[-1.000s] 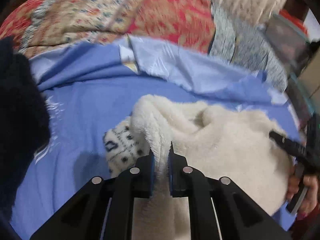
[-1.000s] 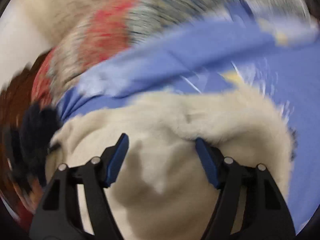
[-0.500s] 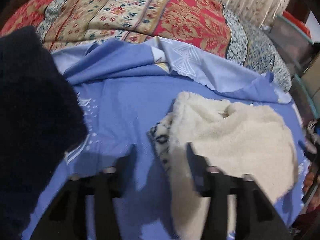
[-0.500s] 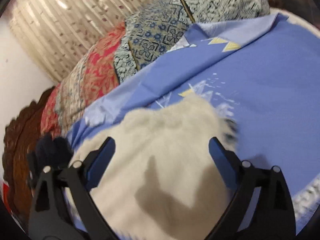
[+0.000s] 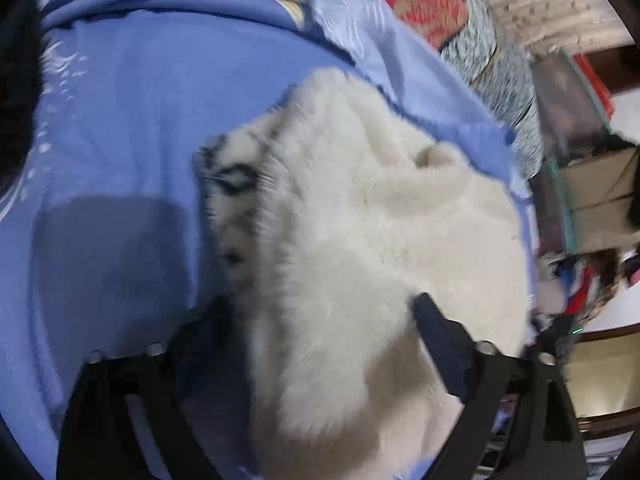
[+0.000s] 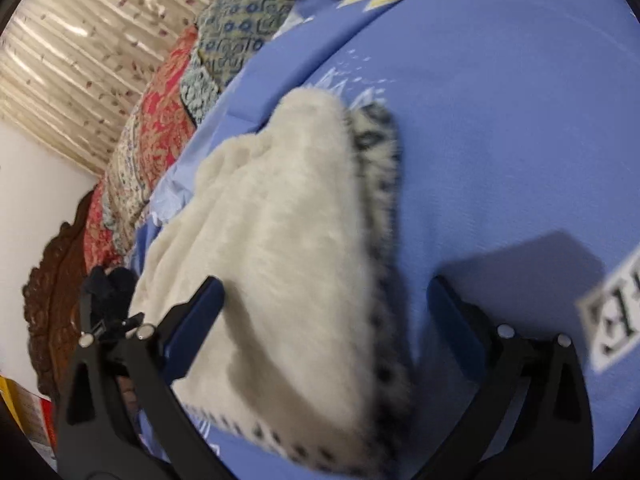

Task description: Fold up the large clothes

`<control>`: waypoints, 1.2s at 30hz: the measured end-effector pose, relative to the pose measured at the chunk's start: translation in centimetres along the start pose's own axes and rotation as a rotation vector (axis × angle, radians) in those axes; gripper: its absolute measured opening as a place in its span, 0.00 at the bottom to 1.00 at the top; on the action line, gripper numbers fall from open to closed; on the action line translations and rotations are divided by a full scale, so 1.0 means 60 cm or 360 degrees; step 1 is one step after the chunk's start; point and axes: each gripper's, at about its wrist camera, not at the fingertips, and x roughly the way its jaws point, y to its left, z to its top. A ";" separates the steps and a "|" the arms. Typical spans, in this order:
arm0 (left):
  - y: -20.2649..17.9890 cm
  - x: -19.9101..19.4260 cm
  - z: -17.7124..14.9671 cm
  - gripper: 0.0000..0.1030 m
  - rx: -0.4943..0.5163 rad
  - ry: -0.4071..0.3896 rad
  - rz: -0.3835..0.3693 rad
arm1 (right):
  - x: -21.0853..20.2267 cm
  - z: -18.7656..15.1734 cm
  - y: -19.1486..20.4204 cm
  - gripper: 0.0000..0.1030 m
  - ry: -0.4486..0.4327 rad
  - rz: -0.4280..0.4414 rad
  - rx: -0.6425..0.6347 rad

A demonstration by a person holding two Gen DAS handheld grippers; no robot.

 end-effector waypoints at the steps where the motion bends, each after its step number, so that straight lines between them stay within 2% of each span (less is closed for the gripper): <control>1: -0.014 0.004 -0.004 1.10 0.0048 -0.0020 0.0042 | 0.011 0.004 0.015 0.96 0.0019 0.0004 -0.0024; 2: -0.035 0.011 -0.010 1.10 0.0118 -0.0037 0.0095 | 0.027 0.004 0.034 0.96 0.0078 0.0052 -0.0058; 3: -0.050 0.018 -0.015 1.10 0.0159 -0.0028 0.0087 | 0.043 0.001 0.050 0.96 0.0138 0.0070 -0.0082; 5: -0.074 0.028 -0.028 1.09 0.0195 -0.0013 0.0048 | 0.067 -0.008 0.089 0.95 0.0161 -0.0124 -0.0217; 6: -0.084 0.028 -0.032 1.07 0.0214 -0.0011 0.0038 | 0.070 -0.011 0.106 0.91 0.0165 -0.0184 -0.0277; 7: -0.096 0.029 -0.042 0.93 0.0241 -0.0018 0.0060 | 0.069 -0.014 0.117 0.79 0.0176 -0.0176 -0.0294; 8: -0.107 0.026 -0.052 0.78 0.0274 -0.0035 0.0107 | 0.064 -0.018 0.125 0.55 0.0218 -0.0099 -0.0244; 9: -0.115 0.019 -0.058 0.71 0.0287 -0.0046 0.0114 | 0.058 -0.021 0.132 0.42 0.0238 -0.0070 -0.0209; 10: -0.120 0.008 -0.064 0.59 0.0287 -0.0053 0.0091 | 0.050 -0.026 0.143 0.39 0.0260 -0.0019 -0.0186; 11: -0.127 -0.008 -0.072 0.54 0.0281 -0.0061 0.0035 | 0.035 -0.033 0.163 0.36 0.0267 0.0060 -0.0186; 14: -0.148 -0.062 -0.095 0.53 0.0315 -0.0131 -0.0084 | -0.023 -0.048 0.253 0.33 0.0207 0.0195 -0.0354; 16: -0.161 -0.117 -0.115 0.53 0.0369 -0.0212 -0.0139 | -0.054 -0.056 0.309 0.33 0.0167 0.0251 -0.0455; 17: -0.168 -0.155 -0.126 0.53 0.0403 -0.0281 -0.0160 | -0.078 -0.061 0.361 0.33 0.0131 0.0288 -0.0549; 19: -0.168 -0.222 -0.138 0.53 0.0427 -0.0408 -0.0205 | -0.106 -0.063 0.423 0.33 0.0096 0.0344 -0.0656; 22: -0.139 -0.352 -0.159 0.53 0.0415 -0.0661 -0.0260 | -0.140 -0.078 0.558 0.33 0.0035 0.0447 -0.0869; 24: -0.103 -0.454 -0.177 0.53 0.0385 -0.0890 -0.0255 | -0.157 -0.093 0.667 0.33 -0.0013 0.0552 -0.1029; 25: -0.078 -0.504 -0.189 0.53 0.0362 -0.0992 -0.0245 | -0.159 -0.099 0.703 0.33 -0.0026 0.0588 -0.1079; 26: -0.045 -0.566 -0.205 0.53 0.0323 -0.1121 -0.0220 | -0.160 -0.111 0.769 0.33 -0.0046 0.0662 -0.1165; 29: 0.026 -0.684 -0.245 0.53 0.0226 -0.1369 -0.0114 | -0.140 -0.140 0.903 0.33 -0.0059 0.0815 -0.1309; 31: 0.095 -0.759 -0.280 0.53 0.0118 -0.1524 0.0025 | -0.097 -0.160 0.990 0.33 -0.0052 0.0851 -0.1374; 32: 0.118 -0.778 -0.289 0.53 0.0067 -0.1555 0.0074 | -0.063 -0.168 1.029 0.33 -0.0049 0.0826 -0.1384; 34: 0.203 -0.809 -0.307 0.53 -0.0130 -0.1576 0.0188 | 0.011 -0.172 1.084 0.41 -0.0024 0.0752 -0.1353; 35: 0.233 -0.813 -0.310 0.53 -0.0208 -0.1568 0.0220 | 0.070 -0.176 1.112 0.62 -0.0015 0.0650 -0.1319; 36: 0.279 -0.807 -0.310 0.53 -0.0335 -0.1543 0.0290 | 0.133 -0.183 1.133 0.82 -0.0044 0.0483 -0.1300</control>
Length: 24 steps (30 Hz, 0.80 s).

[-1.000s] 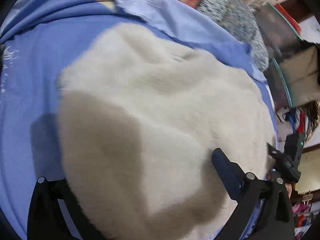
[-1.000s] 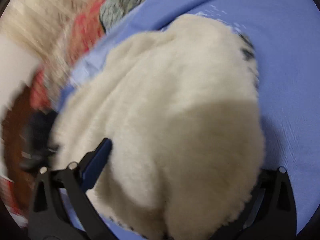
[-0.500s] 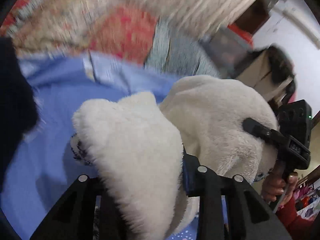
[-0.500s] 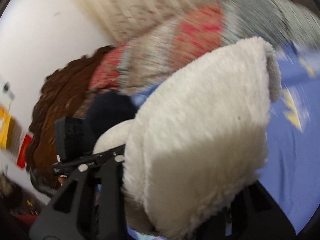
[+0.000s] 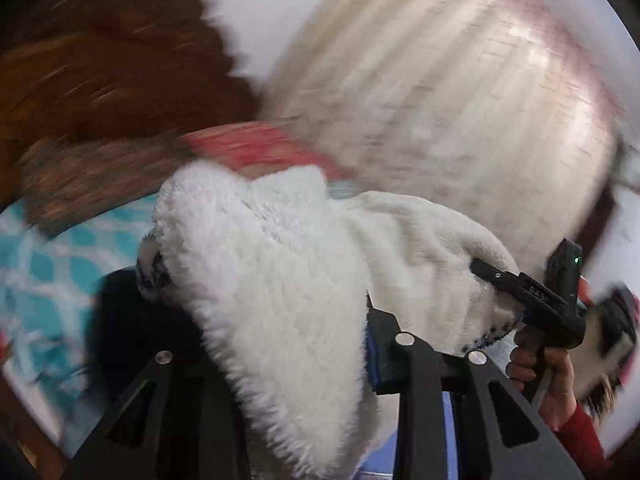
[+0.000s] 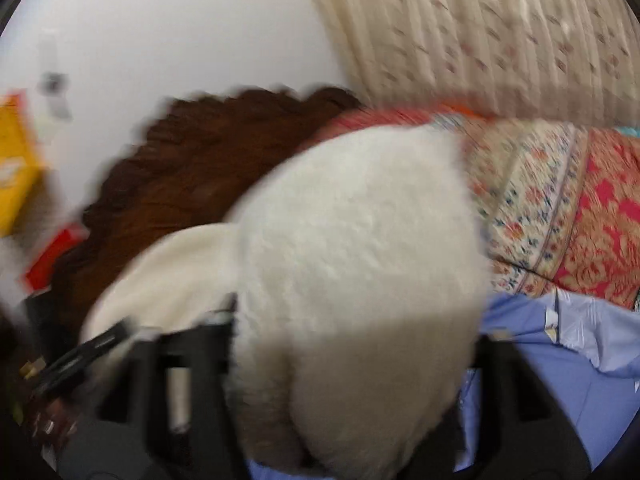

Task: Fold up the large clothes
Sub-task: 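Lift the folded cream garment with both grippers and carry it toward the headboard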

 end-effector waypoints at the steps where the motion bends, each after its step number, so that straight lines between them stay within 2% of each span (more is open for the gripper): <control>1: 0.037 0.023 -0.005 0.53 -0.0050 0.0049 0.0126 | 0.043 -0.002 0.000 0.86 0.0016 -0.0133 0.0009; 2: 0.084 0.064 -0.018 0.54 -0.0101 0.0160 0.0295 | 0.104 -0.012 -0.006 0.87 0.0054 -0.0320 0.0019; 4: 0.156 0.123 -0.046 0.57 -0.0170 0.0380 0.0520 | 0.179 -0.045 -0.021 0.86 0.0182 -0.0577 0.0069; 5: 0.175 0.135 -0.058 0.61 -0.0204 0.0416 0.0526 | 0.198 -0.064 -0.028 0.86 0.0200 -0.0607 0.0145; 7: 0.197 0.124 -0.071 0.68 -0.0268 0.0337 0.0476 | 0.198 -0.080 -0.021 0.86 0.0124 -0.0551 0.0191; 9: 0.201 0.103 -0.068 0.77 -0.0288 0.0267 0.0453 | 0.174 -0.090 0.016 0.86 -0.0043 -0.0554 0.0007; 11: 0.202 0.083 -0.063 0.84 -0.0351 0.0194 0.0426 | 0.155 -0.098 0.057 0.86 -0.0152 -0.0520 -0.0174; 12: 0.204 0.074 -0.061 0.84 -0.0384 0.0161 0.0422 | 0.146 -0.105 0.081 0.86 -0.0155 -0.0473 -0.0227; 14: 0.210 0.035 -0.058 0.85 -0.0423 0.0058 0.0460 | 0.169 -0.112 0.107 0.86 -0.0048 -0.0391 -0.0308; 15: 0.213 0.026 -0.052 0.85 -0.0434 0.0015 0.0499 | 0.191 -0.119 0.118 0.86 0.0056 -0.0383 -0.0345; 17: 0.213 -0.020 -0.057 0.85 -0.0470 -0.0067 0.0597 | 0.260 -0.136 0.130 0.86 0.0413 -0.0439 -0.0420; 18: 0.208 -0.038 -0.061 0.85 -0.0472 -0.0072 0.0616 | 0.275 -0.143 0.129 0.86 0.0489 -0.0496 -0.0429; 20: 0.189 -0.072 -0.072 0.85 -0.0395 -0.0078 0.0652 | 0.252 -0.134 0.128 0.86 0.0376 -0.0483 -0.0333; 22: 0.150 -0.097 -0.095 0.86 -0.0245 -0.0089 0.0749 | 0.199 -0.123 0.120 0.86 0.0250 -0.0359 -0.0175; 24: 0.118 -0.106 -0.123 0.87 -0.0112 -0.0060 0.0796 | 0.154 -0.132 0.112 0.86 0.0210 -0.0302 -0.0114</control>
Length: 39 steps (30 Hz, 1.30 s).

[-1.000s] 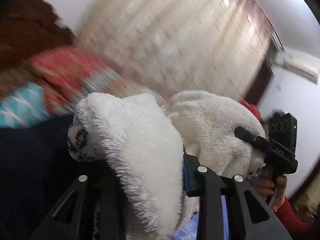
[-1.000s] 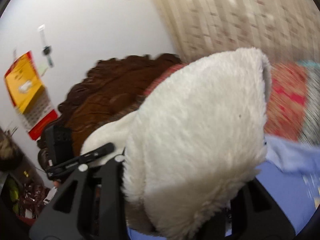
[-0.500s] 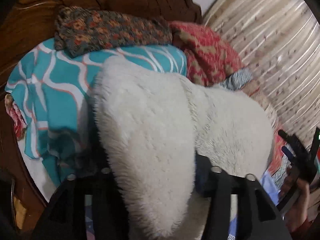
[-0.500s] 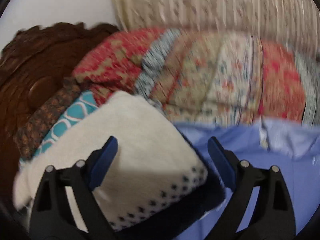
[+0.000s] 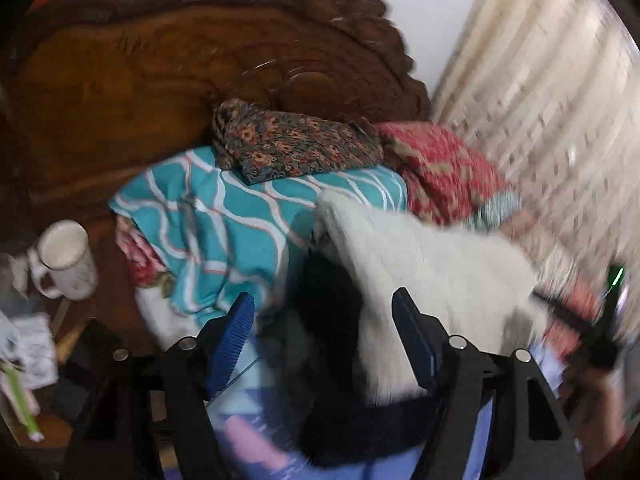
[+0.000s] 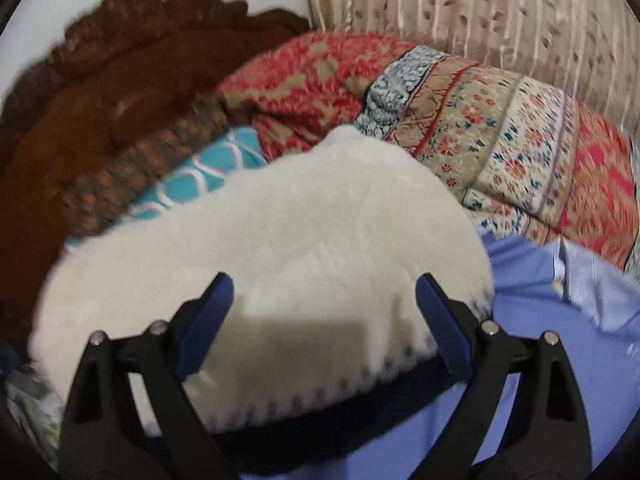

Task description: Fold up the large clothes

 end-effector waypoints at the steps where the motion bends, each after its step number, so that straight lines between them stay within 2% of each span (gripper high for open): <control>1: -0.012 -0.011 -0.018 0.88 0.0057 0.0018 0.0002 | -0.018 -0.015 -0.010 0.86 0.0005 0.0023 0.0009; 3: -0.036 -0.021 -0.065 0.88 0.0145 0.0075 0.0000 | -0.051 -0.066 -0.024 0.86 0.0044 0.0047 0.0015; 5: -0.063 -0.028 -0.119 0.88 0.0226 0.0139 0.0012 | -0.085 -0.143 -0.040 0.86 0.0083 0.0051 0.0020; 7: -0.092 -0.028 -0.173 0.88 0.0309 0.0223 -0.0005 | -0.094 -0.207 -0.067 0.86 0.0151 0.0027 0.0029; 8: -0.107 -0.028 -0.201 0.88 0.0343 0.0273 -0.0004 | -0.099 -0.258 -0.085 0.86 0.0226 0.0008 0.0037; 11: -0.148 -0.027 -0.278 0.88 0.0450 0.0396 0.0018 | -0.116 -0.361 -0.124 0.86 0.0388 -0.0020 0.0067; 13: -0.167 -0.033 -0.317 0.88 0.0494 0.0440 0.0038 | -0.138 -0.424 -0.150 0.86 0.0470 -0.0025 0.0100; 17: -0.189 -0.053 -0.373 0.88 0.0562 0.0458 0.0108 | -0.194 -0.506 -0.181 0.86 0.0529 0.0000 0.0127; 20: -0.202 -0.082 -0.402 0.88 0.0577 0.0444 0.0151 | -0.251 -0.545 -0.194 0.86 0.0475 0.0038 0.0138; 25: -0.228 -0.112 -0.440 0.89 0.0631 0.0443 0.0170 | -0.305 -0.591 -0.204 0.86 0.0416 0.0102 0.0189; 32: -0.279 -0.133 -0.483 0.89 0.0737 0.0486 0.0124 | -0.343 -0.606 -0.246 0.86 0.0336 0.0119 0.0296; 39: -0.313 -0.139 -0.513 0.90 0.0826 0.0520 0.0099 | -0.354 -0.617 -0.264 0.87 0.0315 0.0122 0.0332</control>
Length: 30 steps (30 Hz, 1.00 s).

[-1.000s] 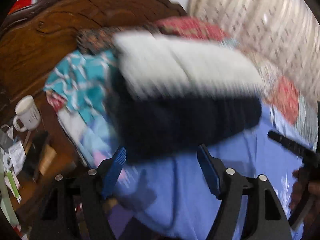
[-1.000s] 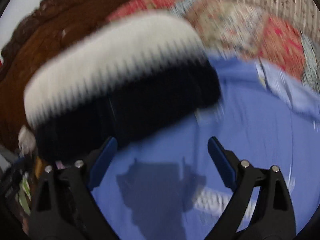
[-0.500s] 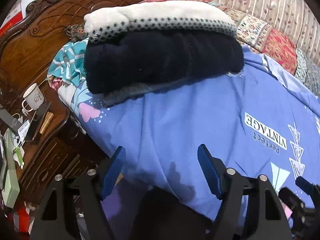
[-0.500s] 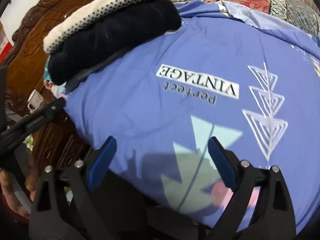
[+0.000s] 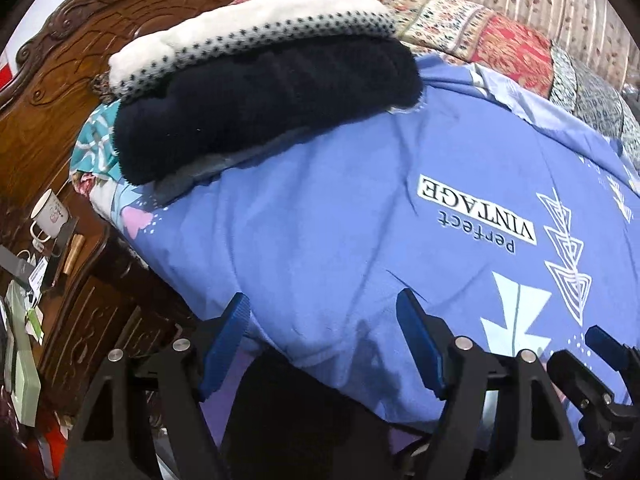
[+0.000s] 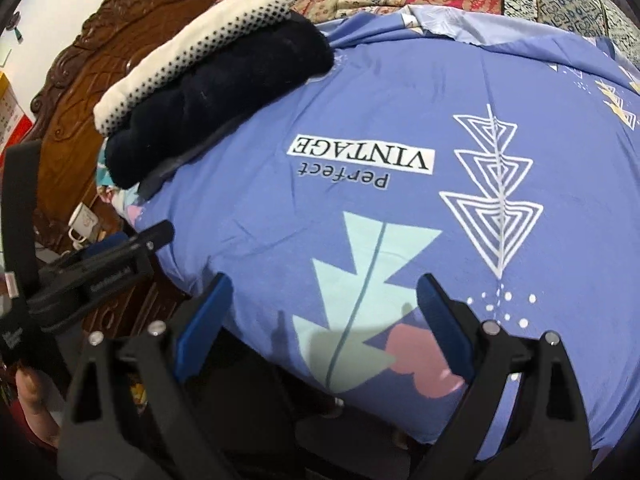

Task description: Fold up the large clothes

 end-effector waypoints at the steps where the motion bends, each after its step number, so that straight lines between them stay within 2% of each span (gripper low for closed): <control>1: -0.003 0.001 -0.002 0.90 0.0007 0.0004 0.0001 | -0.001 -0.001 -0.003 0.87 0.0000 0.0000 0.0006; 12: -0.032 0.022 -0.010 0.90 0.0052 0.0080 -0.0041 | 0.009 -0.014 -0.029 0.89 0.0054 -0.0015 0.0097; 16: -0.060 0.029 -0.017 0.90 0.0120 0.0107 -0.0080 | 0.006 -0.019 -0.037 0.92 0.0059 -0.0020 0.0112; 21: -0.081 0.017 -0.022 0.90 0.0193 0.0069 -0.0114 | -0.004 -0.019 -0.040 0.93 0.0019 -0.0022 0.0112; 30: -0.077 0.003 -0.023 0.91 0.0187 0.0026 -0.0121 | 0.007 -0.018 -0.033 0.93 0.0053 -0.0016 0.0085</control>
